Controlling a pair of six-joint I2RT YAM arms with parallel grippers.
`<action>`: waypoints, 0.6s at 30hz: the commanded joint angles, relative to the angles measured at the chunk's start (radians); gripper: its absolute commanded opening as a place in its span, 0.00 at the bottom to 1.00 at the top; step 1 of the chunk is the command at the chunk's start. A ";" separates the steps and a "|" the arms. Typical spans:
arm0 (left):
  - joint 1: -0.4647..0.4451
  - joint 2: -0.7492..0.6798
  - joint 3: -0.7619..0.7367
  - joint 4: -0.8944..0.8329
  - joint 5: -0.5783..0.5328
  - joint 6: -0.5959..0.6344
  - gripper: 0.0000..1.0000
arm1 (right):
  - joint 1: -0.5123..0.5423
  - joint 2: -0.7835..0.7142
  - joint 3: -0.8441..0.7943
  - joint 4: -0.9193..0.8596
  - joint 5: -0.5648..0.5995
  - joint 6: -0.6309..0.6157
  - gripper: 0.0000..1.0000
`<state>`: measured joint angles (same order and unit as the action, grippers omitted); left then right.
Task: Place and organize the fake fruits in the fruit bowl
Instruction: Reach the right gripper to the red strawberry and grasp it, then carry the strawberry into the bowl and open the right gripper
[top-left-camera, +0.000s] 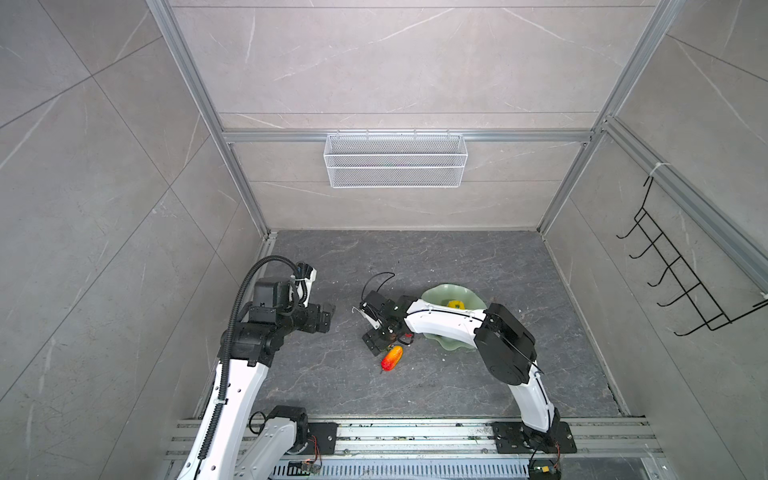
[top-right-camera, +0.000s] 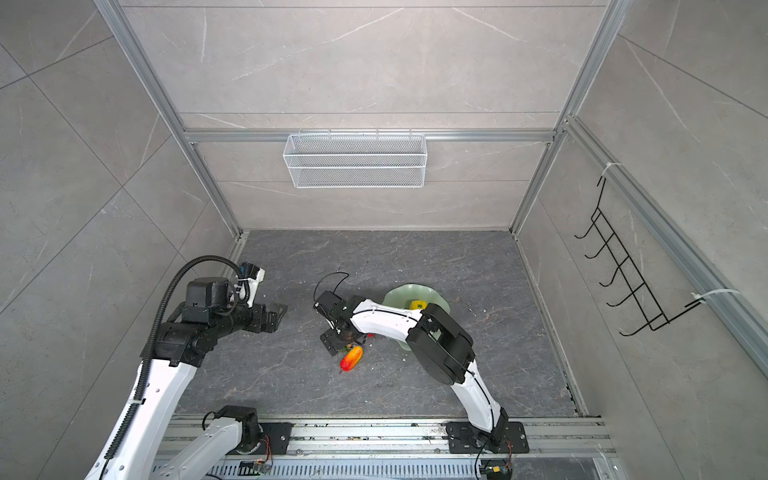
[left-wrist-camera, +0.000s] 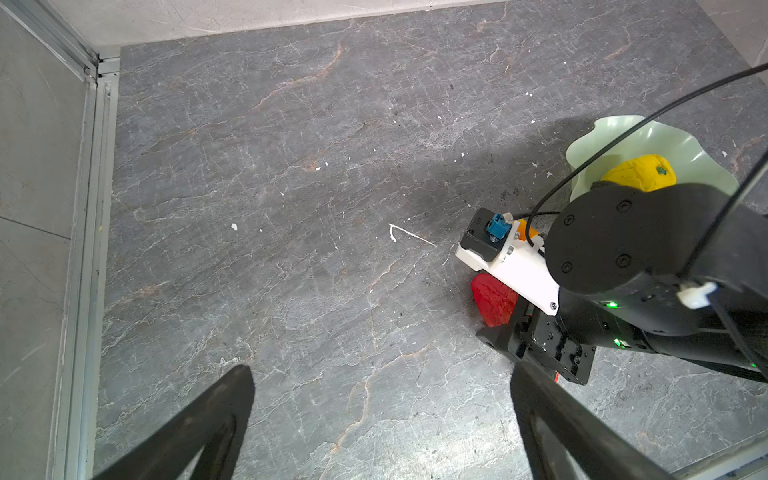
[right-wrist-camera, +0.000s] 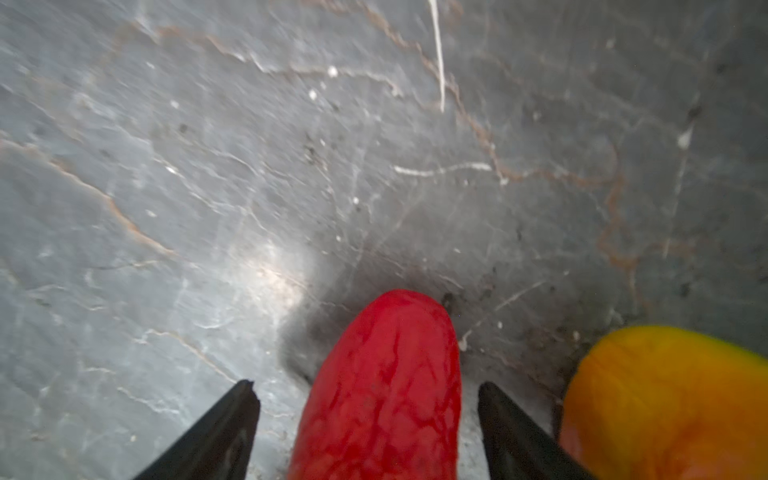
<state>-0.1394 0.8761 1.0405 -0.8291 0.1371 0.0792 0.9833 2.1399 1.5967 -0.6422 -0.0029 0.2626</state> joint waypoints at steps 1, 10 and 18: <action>0.006 -0.010 -0.001 0.024 0.006 0.019 1.00 | 0.000 -0.020 -0.015 -0.016 0.025 0.009 0.78; 0.006 -0.007 0.001 0.024 0.007 0.020 1.00 | 0.000 -0.079 0.017 -0.039 0.050 -0.013 0.42; 0.006 -0.006 0.001 0.023 0.012 0.019 1.00 | -0.012 -0.273 -0.001 -0.115 0.131 -0.071 0.37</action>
<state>-0.1394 0.8761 1.0405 -0.8291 0.1375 0.0792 0.9821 1.9919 1.5898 -0.7044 0.0639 0.2302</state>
